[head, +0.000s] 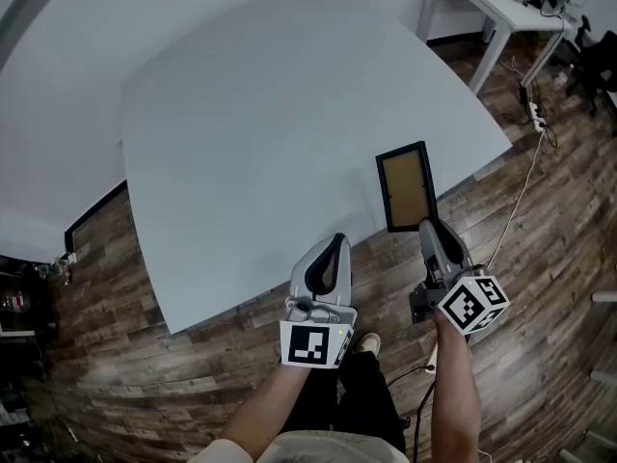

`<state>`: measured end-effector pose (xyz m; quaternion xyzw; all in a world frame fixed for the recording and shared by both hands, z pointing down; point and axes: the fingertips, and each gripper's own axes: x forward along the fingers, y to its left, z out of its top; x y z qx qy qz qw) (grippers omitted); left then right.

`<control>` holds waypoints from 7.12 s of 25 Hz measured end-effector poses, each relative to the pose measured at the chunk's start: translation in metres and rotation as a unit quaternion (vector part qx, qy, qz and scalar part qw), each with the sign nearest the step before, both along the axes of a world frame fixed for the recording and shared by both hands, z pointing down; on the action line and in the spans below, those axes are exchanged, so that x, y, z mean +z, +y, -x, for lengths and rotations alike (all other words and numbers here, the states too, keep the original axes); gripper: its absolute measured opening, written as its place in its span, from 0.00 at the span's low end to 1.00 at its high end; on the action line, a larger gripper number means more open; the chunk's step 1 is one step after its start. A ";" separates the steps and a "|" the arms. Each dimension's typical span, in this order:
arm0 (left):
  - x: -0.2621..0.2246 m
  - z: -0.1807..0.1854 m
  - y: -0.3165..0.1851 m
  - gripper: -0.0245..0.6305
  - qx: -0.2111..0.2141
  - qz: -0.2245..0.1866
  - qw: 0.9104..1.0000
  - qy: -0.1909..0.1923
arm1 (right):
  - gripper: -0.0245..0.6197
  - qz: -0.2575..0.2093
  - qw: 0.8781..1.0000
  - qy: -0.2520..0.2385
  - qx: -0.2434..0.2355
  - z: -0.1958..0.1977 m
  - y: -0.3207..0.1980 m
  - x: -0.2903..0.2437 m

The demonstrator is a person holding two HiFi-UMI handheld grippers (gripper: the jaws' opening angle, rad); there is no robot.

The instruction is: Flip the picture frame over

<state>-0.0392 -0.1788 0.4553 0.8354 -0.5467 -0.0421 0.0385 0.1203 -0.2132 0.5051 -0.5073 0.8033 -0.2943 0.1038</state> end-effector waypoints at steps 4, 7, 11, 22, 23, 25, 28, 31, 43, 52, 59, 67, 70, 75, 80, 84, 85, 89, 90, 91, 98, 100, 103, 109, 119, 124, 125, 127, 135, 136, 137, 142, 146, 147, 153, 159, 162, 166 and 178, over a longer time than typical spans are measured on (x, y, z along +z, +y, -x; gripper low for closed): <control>-0.004 0.000 0.003 0.04 0.000 0.002 1.000 0.000 | 0.18 -0.026 0.994 0.109 0.011 -0.003 -0.001 -0.010; -0.003 0.003 0.005 0.04 -0.001 0.003 1.000 0.000 | 0.18 -0.051 0.975 0.217 0.006 0.003 -0.001 -0.016; -0.003 0.006 0.005 0.04 -0.003 0.002 1.000 0.001 | 0.18 -0.081 0.937 0.340 -0.007 0.013 -0.003 -0.019; -0.004 0.008 0.010 0.04 -0.004 0.001 1.000 0.003 | 0.18 -0.148 0.812 0.564 -0.026 0.032 -0.001 -0.017; -0.004 0.009 0.010 0.04 -0.004 0.001 1.000 0.003 | 0.18 -0.153 0.799 0.580 -0.029 0.035 -0.001 -0.016; -0.004 0.009 0.010 0.04 -0.006 0.000 1.000 0.004 | 0.18 -0.163 0.776 0.609 -0.035 0.040 -0.001 -0.012; -0.002 0.008 0.009 0.04 -0.006 0.003 1.000 0.001 | 0.18 -0.176 0.740 0.648 -0.042 0.043 -0.001 -0.005; -0.002 0.008 0.008 0.04 -0.008 0.006 1.000 -0.003 | 0.18 -0.175 0.715 0.676 -0.045 0.043 -0.002 0.004; 0.001 0.009 0.013 0.04 -0.013 0.004 1.000 -0.003 | 0.18 -0.200 0.585 0.781 -0.090 0.050 0.013 0.050; -0.003 0.014 0.013 0.04 -0.015 0.005 1.000 0.000 | 0.18 -0.218 0.522 0.820 -0.086 0.063 0.015 0.064; 0.004 0.013 0.015 0.04 -0.013 0.016 1.000 -0.009 | 0.20 -0.216 0.507 0.828 -0.100 0.067 0.016 0.079; 0.010 0.010 0.016 0.04 -0.011 0.021 1.000 -0.010 | 0.21 -0.200 0.499 0.836 -0.112 0.066 0.014 0.098; 0.011 0.010 0.014 0.04 -0.012 0.021 1.000 -0.009 | 0.22 -0.197 0.493 0.839 -0.120 0.066 0.013 0.104; 0.008 0.012 0.013 0.04 -0.016 0.017 1.000 -0.004 | 0.23 -0.195 0.489 0.841 -0.123 0.068 0.011 0.105; 0.009 0.012 0.014 0.04 -0.017 0.018 1.000 -0.004 | 0.23 -0.192 0.497 0.838 -0.122 0.069 0.010 0.105; 0.014 0.011 0.016 0.04 -0.010 0.028 0.999 -0.018 | 0.34 -0.170 0.513 0.830 -0.136 0.068 0.010 0.111; 0.014 0.011 0.016 0.04 -0.010 0.028 0.999 -0.019 | 0.35 -0.166 0.516 0.829 -0.138 0.067 0.010 0.113; 0.010 0.012 0.016 0.04 -0.012 0.021 1.000 -0.011 | 0.39 -0.154 0.526 0.825 -0.140 0.064 0.014 0.117; 0.010 0.012 0.017 0.04 -0.012 0.021 1.000 -0.011 | 0.40 -0.153 0.529 0.823 -0.139 0.064 0.014 0.116; 0.010 0.013 0.017 0.04 -0.012 0.021 1.000 -0.011 | 0.41 -0.153 0.533 0.821 -0.138 0.065 0.015 0.114; -0.001 0.009 0.012 0.04 -0.011 0.009 1.000 -0.006 | 0.42 -0.154 0.566 0.799 -0.131 0.063 0.017 0.096; -0.007 0.008 0.011 0.04 -0.011 0.005 1.000 -0.005 | 0.43 -0.152 0.578 0.792 -0.130 0.062 0.019 0.089; -0.013 0.010 0.010 0.04 -0.009 0.004 1.000 -0.012 | 0.44 -0.142 0.596 0.779 -0.132 0.059 0.023 0.084; -0.033 0.011 0.008 0.04 -0.012 -0.012 1.000 -0.008 | 0.47 -0.116 0.606 0.773 -0.149 0.049 0.029 0.097; -0.041 0.007 0.013 0.04 -0.009 -0.014 1.000 -0.024 | 0.48 -0.091 0.649 0.739 -0.154 0.047 0.041 0.096; -0.059 0.008 0.010 0.04 -0.012 -0.031 0.999 -0.014 | 0.48 -0.064 0.727 0.670 -0.139 0.049 0.056 0.071; -0.063 0.008 0.009 0.04 -0.012 -0.033 0.999 -0.014 | 0.48 -0.061 0.741 0.655 -0.135 0.050 0.058 0.063; -0.069 0.009 0.007 0.04 -0.012 -0.039 0.999 -0.013 | 0.48 -0.058 0.767 0.627 -0.125 0.050 0.059 0.046; -0.093 0.008 0.006 0.04 -0.006 -0.050 0.999 -0.007 | 0.46 -0.056 0.860 0.504 -0.054 0.038 0.066 -0.036; -0.095 0.008 0.007 0.04 -0.004 -0.050 0.999 -0.007 | 0.45 -0.057 0.871 0.486 -0.044 0.035 0.066 -0.047; -0.095 0.008 0.007 0.04 -0.002 -0.051 0.999 -0.007 | 0.44 -0.059 0.881 0.469 -0.034 0.034 0.067 -0.057; -0.099 0.003 0.012 0.04 0.002 -0.031 0.999 -0.008 | 0.39 -0.079 0.908 0.412 0.013 0.021 0.072 -0.104; -0.096 -0.002 0.014 0.04 0.013 -0.007 1.000 -0.009 | 0.34 -0.080 0.919 0.383 0.045 0.007 0.074 -0.127; -0.095 -0.003 0.015 0.04 0.014 -0.002 1.000 -0.008 | 0.32 -0.080 0.923 0.373 0.054 0.003 0.076 -0.130; -0.096 -0.007 0.019 0.04 0.025 0.021 0.999 -0.006 | 0.17 -0.102 0.928 0.348 0.089 -0.009 0.084 -0.153; -0.107 -0.004 0.015 0.04 0.025 0.022 0.999 -0.005 | 0.08 -0.111 0.932 0.324 0.118 -0.022 0.084 -0.166; -0.109 -0.007 0.016 0.04 0.027 0.019 0.999 -0.007 | 0.08 -0.114 0.930 0.329 0.120 -0.026 0.083 -0.165; -0.112 -0.007 0.012 0.04 0.027 0.016 0.999 -0.009 | 0.07 -0.117 0.930 0.325 0.123 -0.027 0.077 -0.167; -0.114 -0.014 0.010 0.04 0.027 0.008 0.999 -0.021 | 0.07 -0.106 0.931 0.327 0.123 -0.034 0.071 -0.157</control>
